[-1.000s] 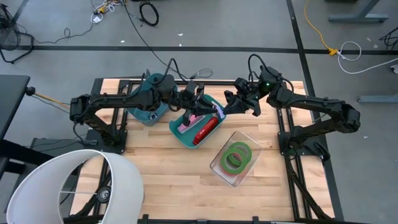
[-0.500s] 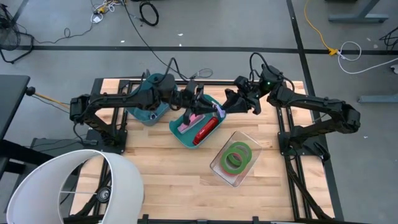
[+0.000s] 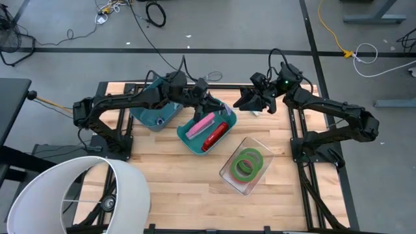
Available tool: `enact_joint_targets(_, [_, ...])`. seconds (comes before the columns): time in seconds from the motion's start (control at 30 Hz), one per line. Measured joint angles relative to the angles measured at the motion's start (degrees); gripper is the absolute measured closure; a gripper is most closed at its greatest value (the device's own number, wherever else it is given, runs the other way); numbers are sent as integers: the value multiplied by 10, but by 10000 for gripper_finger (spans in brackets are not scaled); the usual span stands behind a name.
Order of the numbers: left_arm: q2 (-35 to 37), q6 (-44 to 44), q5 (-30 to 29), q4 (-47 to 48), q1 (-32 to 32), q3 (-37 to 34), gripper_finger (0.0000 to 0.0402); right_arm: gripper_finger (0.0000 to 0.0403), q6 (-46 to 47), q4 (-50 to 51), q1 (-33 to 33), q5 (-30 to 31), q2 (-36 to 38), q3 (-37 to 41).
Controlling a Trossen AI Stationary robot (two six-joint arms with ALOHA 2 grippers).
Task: Pick and place Stapler, Stapler remover, tape
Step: Put the violet staple remover into the blue bin
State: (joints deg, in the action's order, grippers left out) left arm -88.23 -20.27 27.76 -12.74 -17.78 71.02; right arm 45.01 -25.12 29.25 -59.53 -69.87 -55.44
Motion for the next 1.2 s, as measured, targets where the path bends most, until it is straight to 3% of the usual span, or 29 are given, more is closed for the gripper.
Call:
enact_joint_targets(0.33, [0, 4, -30, 112, -22, 0, 353, 274, -24, 1, 12, 21, 0, 0])
enact_joint_targets(0.67, [0, 1, -115, 237, -27, 0, 354, 280, -37, 9, 14, 21, 0, 0])
enact_joint_targets(0.87, [2, 8, -123, 275, -27, 0, 354, 280, -38, 18, 14, 21, 0, 0])
enact_joint_targets(1.2, [71, 44, -181, 427, -61, 0, 354, 280, -51, 27, 14, 21, 0, 0])
